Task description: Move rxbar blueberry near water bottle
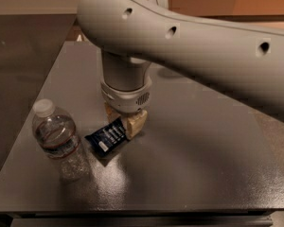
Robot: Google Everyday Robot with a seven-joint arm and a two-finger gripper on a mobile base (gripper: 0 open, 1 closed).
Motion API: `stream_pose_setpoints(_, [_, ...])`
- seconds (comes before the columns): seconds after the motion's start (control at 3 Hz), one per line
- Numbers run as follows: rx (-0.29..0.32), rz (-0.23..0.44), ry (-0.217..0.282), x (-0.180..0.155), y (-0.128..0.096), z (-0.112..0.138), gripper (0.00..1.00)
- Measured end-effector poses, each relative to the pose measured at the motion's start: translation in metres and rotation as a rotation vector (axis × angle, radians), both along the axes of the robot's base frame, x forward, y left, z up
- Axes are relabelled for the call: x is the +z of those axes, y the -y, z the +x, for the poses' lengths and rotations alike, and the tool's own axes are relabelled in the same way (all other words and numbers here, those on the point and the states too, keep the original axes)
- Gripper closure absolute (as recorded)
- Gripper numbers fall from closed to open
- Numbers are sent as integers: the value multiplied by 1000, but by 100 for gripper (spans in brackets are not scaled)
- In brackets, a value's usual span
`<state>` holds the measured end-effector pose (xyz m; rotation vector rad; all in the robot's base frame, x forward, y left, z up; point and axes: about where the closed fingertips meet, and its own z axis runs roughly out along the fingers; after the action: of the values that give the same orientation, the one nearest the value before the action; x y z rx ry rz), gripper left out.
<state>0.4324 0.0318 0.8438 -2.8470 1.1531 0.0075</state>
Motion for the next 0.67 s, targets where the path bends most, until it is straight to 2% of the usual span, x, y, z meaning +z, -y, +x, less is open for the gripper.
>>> stream_pose_setpoints(0.67, [2,-1,-2,-4,-3,-2,13])
